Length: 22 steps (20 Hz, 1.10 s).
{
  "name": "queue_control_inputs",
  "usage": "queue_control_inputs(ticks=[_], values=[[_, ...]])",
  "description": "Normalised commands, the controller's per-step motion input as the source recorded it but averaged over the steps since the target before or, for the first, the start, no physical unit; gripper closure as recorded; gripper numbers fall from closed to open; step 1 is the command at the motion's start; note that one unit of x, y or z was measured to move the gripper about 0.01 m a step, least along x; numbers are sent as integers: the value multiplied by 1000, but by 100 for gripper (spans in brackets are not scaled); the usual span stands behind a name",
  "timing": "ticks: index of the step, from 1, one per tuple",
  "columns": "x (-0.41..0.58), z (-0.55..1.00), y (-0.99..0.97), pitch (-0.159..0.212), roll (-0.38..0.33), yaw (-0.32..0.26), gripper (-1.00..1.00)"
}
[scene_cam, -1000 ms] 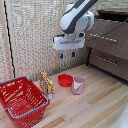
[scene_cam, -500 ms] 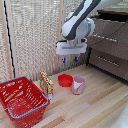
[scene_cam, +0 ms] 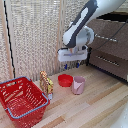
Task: Transport the gripper mindfully toward the orange-red bowl and clasp it to elevate with ease. Ensure your robot's arm aligns efficiently with the top drawer's opening. Carefully slide the orange-red bowl into the designated spot with precision. After confirmation, withdraw the gripper gently. Close the drawer smoothly by transitioning the gripper to its handle.
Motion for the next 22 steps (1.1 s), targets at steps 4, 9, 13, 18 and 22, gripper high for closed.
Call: queue_control_inputs(ticks=[4,9,13,18,22], values=[[243,-369,-78,3,-39,38,-100],[224,-339,-146,0,-51,83,-100],[150,-305,-161,0,-54,108,-100],[158,-270,-137,0,-59,107,-100],[237,-131,-75,0,-18,86,100]])
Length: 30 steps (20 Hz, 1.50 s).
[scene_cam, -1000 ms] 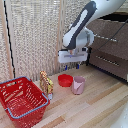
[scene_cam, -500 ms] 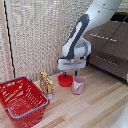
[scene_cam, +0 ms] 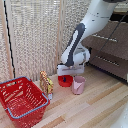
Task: Transport the gripper mindfully toward the orange-red bowl and clasp it to elevate with ease. Ensure your robot's arm aligns efficiently with the top drawer's opening. Carefully slide the orange-red bowl into the designated spot with precision. After confirmation, withdraw the gripper gently. Close the drawer smoothly by transitioning the gripper to its handle.
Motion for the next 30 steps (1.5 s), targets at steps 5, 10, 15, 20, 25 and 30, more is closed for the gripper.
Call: queue_control_inputs(ticks=[5,10,15,20,25,30], values=[[186,-34,-12,0,0,18,100],[57,-1,86,8,-3,-3,100],[19,0,119,0,-6,-6,100],[109,138,30,3,4,0,100],[131,439,-11,4,24,3,100],[20,737,-9,0,1,19,100]])
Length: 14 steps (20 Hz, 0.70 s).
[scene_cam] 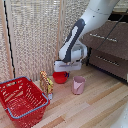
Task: Transport the gripper mindfully toward the orange-red bowl and clasp it to elevate with ease. Ensure your robot's arm aligns efficiently with the top drawer's opening. Carefully slide the orange-red bowl into the designated spot with precision. After confirmation, withdraw the gripper gently. Close the drawer smoothly by transitioning the gripper to its handle.
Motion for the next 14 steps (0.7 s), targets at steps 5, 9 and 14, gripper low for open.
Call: queue_control_inputs(ticks=[5,9,14], values=[[12,714,0,0,0,24,100],[-2,723,34,0,-6,9,100],[-75,769,45,-2,-15,0,100]])
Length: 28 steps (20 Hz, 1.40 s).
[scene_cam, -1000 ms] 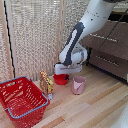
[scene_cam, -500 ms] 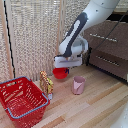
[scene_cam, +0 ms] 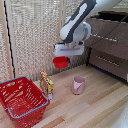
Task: Transport the gripper mindfully toward the orange-red bowl and clasp it to elevate with ease. Ensure your robot's arm aligns efficiently with the top drawer's opening. Carefully slide the orange-red bowl into the designated spot with precision. After confirmation, withdraw the gripper gently. Close the drawer smoothly by transitioning the gripper to its handle.
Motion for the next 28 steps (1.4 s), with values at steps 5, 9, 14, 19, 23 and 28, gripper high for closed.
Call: queue_control_inputs(ticks=[5,9,14,19,23,28], values=[[-69,838,21,-13,-23,0,100],[-1,821,14,-27,-30,0,100],[0,815,6,-27,-30,-24,100],[0,838,-145,-41,9,-117,100],[0,935,-281,-18,40,-154,100],[0,946,-322,22,35,-205,100]])
